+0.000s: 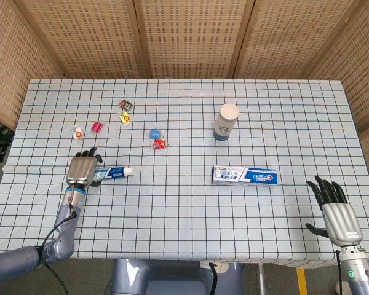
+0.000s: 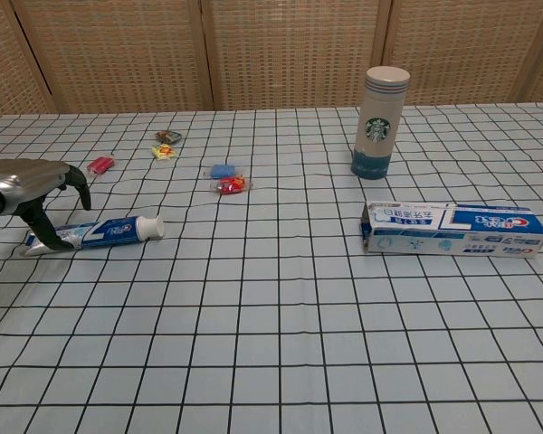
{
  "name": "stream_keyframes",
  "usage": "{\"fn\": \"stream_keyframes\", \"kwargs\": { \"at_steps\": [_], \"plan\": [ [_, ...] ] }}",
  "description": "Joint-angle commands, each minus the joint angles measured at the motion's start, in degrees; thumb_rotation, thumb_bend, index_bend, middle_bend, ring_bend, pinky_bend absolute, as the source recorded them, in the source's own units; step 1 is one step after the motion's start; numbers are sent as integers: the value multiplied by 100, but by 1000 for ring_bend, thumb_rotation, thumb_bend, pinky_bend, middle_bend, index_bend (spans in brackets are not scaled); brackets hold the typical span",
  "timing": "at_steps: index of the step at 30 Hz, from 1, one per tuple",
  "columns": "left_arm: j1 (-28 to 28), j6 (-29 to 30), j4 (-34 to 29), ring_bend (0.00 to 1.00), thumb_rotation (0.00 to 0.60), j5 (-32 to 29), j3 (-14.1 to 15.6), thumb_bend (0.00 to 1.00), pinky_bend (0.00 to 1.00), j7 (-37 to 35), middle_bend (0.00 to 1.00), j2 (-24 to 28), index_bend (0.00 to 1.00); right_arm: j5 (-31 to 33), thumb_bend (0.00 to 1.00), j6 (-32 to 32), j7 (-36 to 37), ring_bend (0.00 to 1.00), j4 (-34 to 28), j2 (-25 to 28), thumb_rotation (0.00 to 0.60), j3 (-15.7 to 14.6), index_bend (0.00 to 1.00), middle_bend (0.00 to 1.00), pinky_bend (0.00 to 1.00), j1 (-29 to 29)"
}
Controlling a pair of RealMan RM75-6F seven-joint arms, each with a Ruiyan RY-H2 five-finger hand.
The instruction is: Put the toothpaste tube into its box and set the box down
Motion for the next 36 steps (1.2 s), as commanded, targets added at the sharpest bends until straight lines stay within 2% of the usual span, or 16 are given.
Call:
{"fn": "stream_keyframes", "kwargs": {
  "at_steps": [1, 14, 16, 19, 21, 23, 24, 26, 29, 36],
  "plan": [
    [-59, -29, 116, 177, 600, -5, 22, 201, 202, -42, 132, -94, 365, 10, 148, -4, 9, 0, 7, 0, 600, 4, 104, 0, 37, 1],
    [-204, -130, 558, 189, 600, -1, 112, 212, 215, -107, 147, -441, 384, 14, 148, 4, 93, 0, 18, 25, 600, -2, 111, 0, 37, -7],
    [-214, -122, 628, 194, 600, 39, 128, 252, 219, -137, 154, -502, 395, -3, 148, 27, 101, 0, 20, 25, 600, -1, 113, 0, 37, -12],
    [-209, 0, 740, 251, 600, 213, 145, 463, 268, -230, 221, -608, 479, -36, 148, 70, 139, 0, 27, 18, 600, 1, 117, 0, 37, -19],
    [-190, 173, 830, 363, 600, 422, 157, 651, 358, -326, 353, -690, 632, -50, 148, 87, 154, 0, 31, 18, 600, -2, 120, 0, 37, -24],
    [-143, 498, 956, 458, 600, 905, 205, 732, 431, -595, 467, -784, 760, -58, 148, 100, 168, 0, 35, 24, 600, -3, 122, 0, 37, -29],
    [-118, 613, 1003, 493, 600, 1154, 242, 750, 459, -761, 509, -790, 808, -56, 148, 101, 174, 0, 35, 25, 600, -2, 123, 0, 37, -30],
    [-88, 710, 1016, 511, 600, 1422, 287, 756, 474, -928, 529, -749, 833, -52, 148, 95, 190, 0, 34, 28, 600, -3, 123, 0, 37, -31],
    [-57, 824, 851, 514, 600, 1832, 340, 758, 478, -1140, 535, -524, 841, -51, 148, 78, 186, 0, 20, 36, 600, -10, 124, 0, 37, -27],
    [43, 958, 235, 515, 600, 2213, 371, 754, 477, -1130, 540, 87, 848, -58, 148, 30, 177, 0, -42, 54, 600, -36, 126, 0, 37, -17]
  ]
}}
